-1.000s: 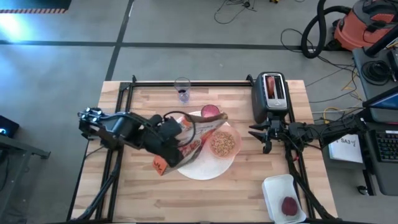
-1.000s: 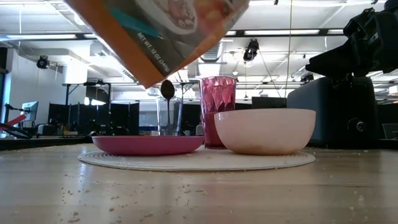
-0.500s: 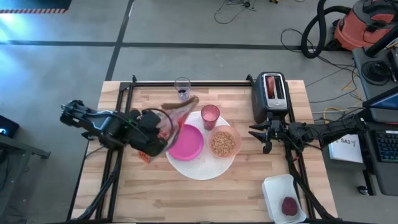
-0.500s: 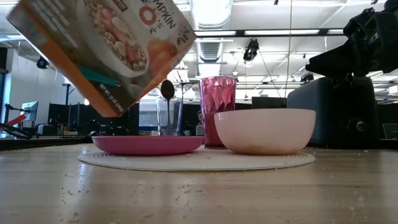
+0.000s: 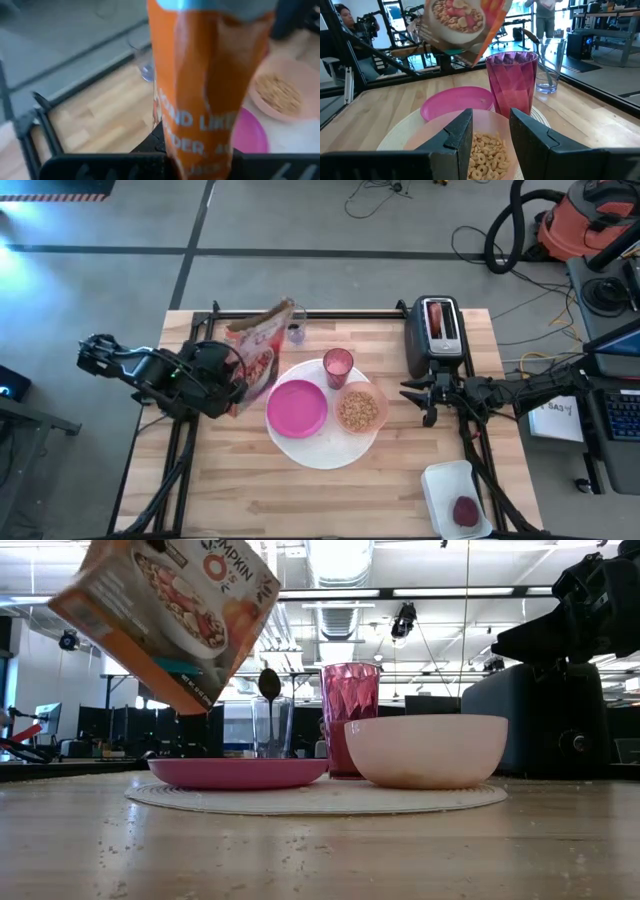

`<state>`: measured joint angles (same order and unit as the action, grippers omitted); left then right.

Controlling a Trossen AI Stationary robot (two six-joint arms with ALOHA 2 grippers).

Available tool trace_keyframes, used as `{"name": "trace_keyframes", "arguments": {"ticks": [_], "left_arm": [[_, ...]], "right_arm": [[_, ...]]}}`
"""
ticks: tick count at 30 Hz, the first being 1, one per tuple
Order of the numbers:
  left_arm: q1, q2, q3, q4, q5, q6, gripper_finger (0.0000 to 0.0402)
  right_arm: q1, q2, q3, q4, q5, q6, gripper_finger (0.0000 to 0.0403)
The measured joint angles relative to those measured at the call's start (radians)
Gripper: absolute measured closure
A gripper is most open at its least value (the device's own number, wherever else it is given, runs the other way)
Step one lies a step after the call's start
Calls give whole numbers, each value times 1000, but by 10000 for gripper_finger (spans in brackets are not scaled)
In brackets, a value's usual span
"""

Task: Arrange a breakfast setting
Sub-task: Pour the cereal from the cereal box into the orange bowl

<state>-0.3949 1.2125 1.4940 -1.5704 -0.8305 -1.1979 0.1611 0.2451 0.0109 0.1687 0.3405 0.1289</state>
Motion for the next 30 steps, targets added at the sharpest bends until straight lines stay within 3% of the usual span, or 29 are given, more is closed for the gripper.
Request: {"name": "trace_keyframes", "arguments": {"ticks": [7, 14, 24, 30], "left_arm": [[14, -111, -182, -1, -194, -87, 402], [68, -176, -395, -1, -303, -270, 402], [180, -120, -661, 22, -380, -612, 402], [261, -45, -760, 73, -439, -696, 402]], "right_arm": [[0, 0, 0, 0, 0, 1, 284], [0, 0, 0, 0, 0, 0, 284], [0, 0, 0, 0, 0, -1, 284], [0, 0, 0, 0, 0, 1, 284]]}}
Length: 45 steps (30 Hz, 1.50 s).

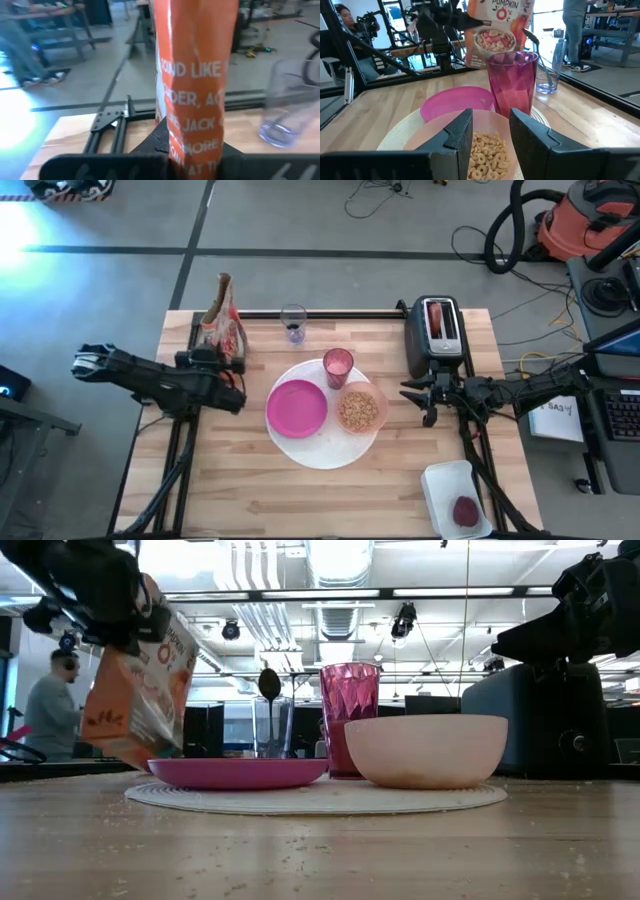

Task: Arrange a breakfast setting
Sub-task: Pour the cereal from the cereal box into the orange bowl

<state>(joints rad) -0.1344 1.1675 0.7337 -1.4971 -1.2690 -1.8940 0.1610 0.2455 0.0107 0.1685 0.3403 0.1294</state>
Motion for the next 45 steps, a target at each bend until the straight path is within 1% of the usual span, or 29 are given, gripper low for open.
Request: {"name": "trace_keyframes", "arguments": {"ticks": [4, 9, 12, 16, 20, 26, 30, 37, 41, 45], "left_arm": [[58, 49, -38, 26, -3, -38, 402], [122, 100, -57, 43, -8, -59, 402], [159, 126, -75, 50, -31, -88, 402], [208, 156, -111, 68, -73, -90, 402], [237, 182, -135, 94, -107, -89, 402], [249, 216, -140, 102, -117, -82, 399], [251, 229, -140, 107, -115, -86, 374], [257, 227, -141, 107, -106, -78, 304], [257, 223, -115, 105, -62, -82, 275], [252, 206, -56, 70, 1, -47, 258]], "right_arm": [[0, 0, 0, 0, 0, -1, 284], [0, 0, 0, 0, 0, -1, 284], [0, 0, 0, 0, 0, -1, 284], [0, 0, 0, 0, 0, 0, 284], [0, 0, 0, 0, 0, 0, 284], [0, 0, 0, 0, 0, 0, 284], [0, 0, 0, 0, 0, 0, 284], [0, 0, 0, 0, 0, -1, 284], [0, 0, 0, 0, 0, -1, 284], [0, 0, 0, 0, 0, 0, 284]]}}
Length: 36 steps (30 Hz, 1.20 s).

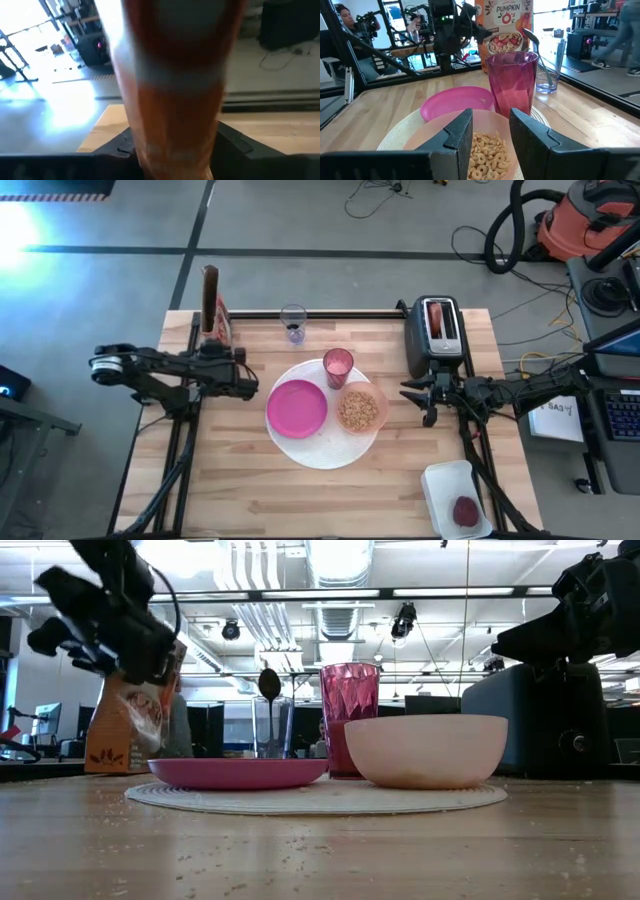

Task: Arrange a breakfast setting
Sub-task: Pour the cereal from the cereal box into the orange bowl

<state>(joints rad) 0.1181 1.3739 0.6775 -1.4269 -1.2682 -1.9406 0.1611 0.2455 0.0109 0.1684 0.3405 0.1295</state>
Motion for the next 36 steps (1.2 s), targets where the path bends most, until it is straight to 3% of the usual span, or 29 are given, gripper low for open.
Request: {"name": "trace_keyframes", "arguments": {"ticks": [7, 11, 24, 36], "left_arm": [[-17, -40, 137, -144, 164, 22, 251], [-19, -89, 161, -145, 205, 74, 251], [-48, -287, 206, -145, 158, 248, 251], [-54, -385, 342, -144, 123, 448, 251]], "right_arm": [[0, 0, 0, 0, 0, -1, 284], [0, 0, 0, 0, 0, -2, 284], [0, 0, 0, -1, 0, 0, 284], [0, 0, 0, 0, 0, -1, 284]]}}
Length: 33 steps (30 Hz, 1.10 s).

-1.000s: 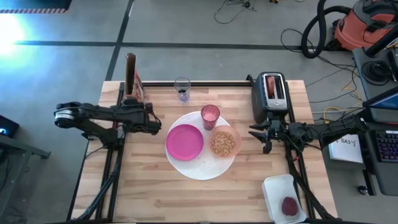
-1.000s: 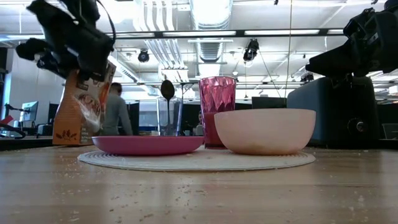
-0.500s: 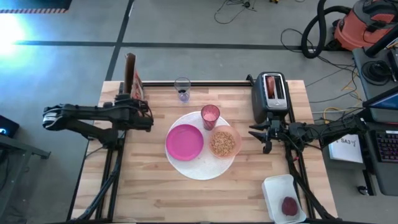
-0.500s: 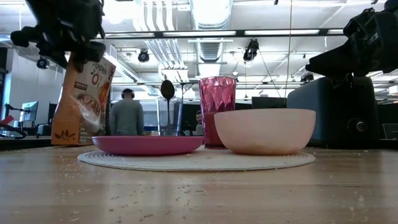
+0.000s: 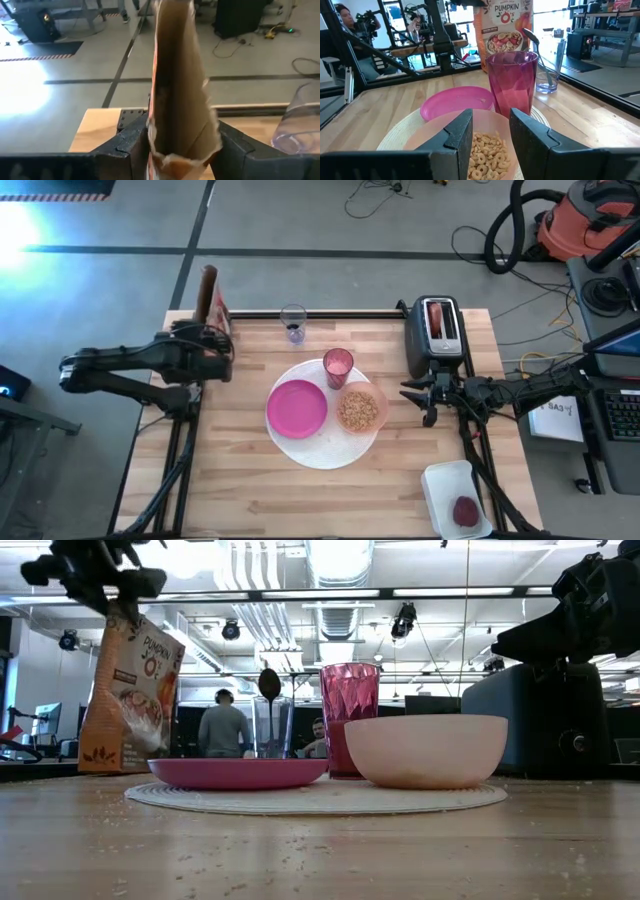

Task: Arrange a breakfast setting
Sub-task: Pour the cereal from the cereal box into the orange bowl, then put the toasted bagel on the pink plate from the toaster

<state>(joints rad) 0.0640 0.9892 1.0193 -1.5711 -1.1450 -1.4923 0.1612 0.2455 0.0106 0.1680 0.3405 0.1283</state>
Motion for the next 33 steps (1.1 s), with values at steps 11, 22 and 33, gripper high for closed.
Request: {"name": "trace_keyframes", "arguments": {"ticks": [11, 22, 33], "left_arm": [[0, -7, 147, 0, -25, 194, 251], [-5, -9, 193, 3, -24, 270, 251], [-158, 24, 193, 184, -25, 565, 251]], "right_arm": [[0, 0, 0, 0, 0, 1, 284], [0, 0, 0, 0, 0, 1, 284], [0, 0, 0, 0, 0, 0, 284]]}}
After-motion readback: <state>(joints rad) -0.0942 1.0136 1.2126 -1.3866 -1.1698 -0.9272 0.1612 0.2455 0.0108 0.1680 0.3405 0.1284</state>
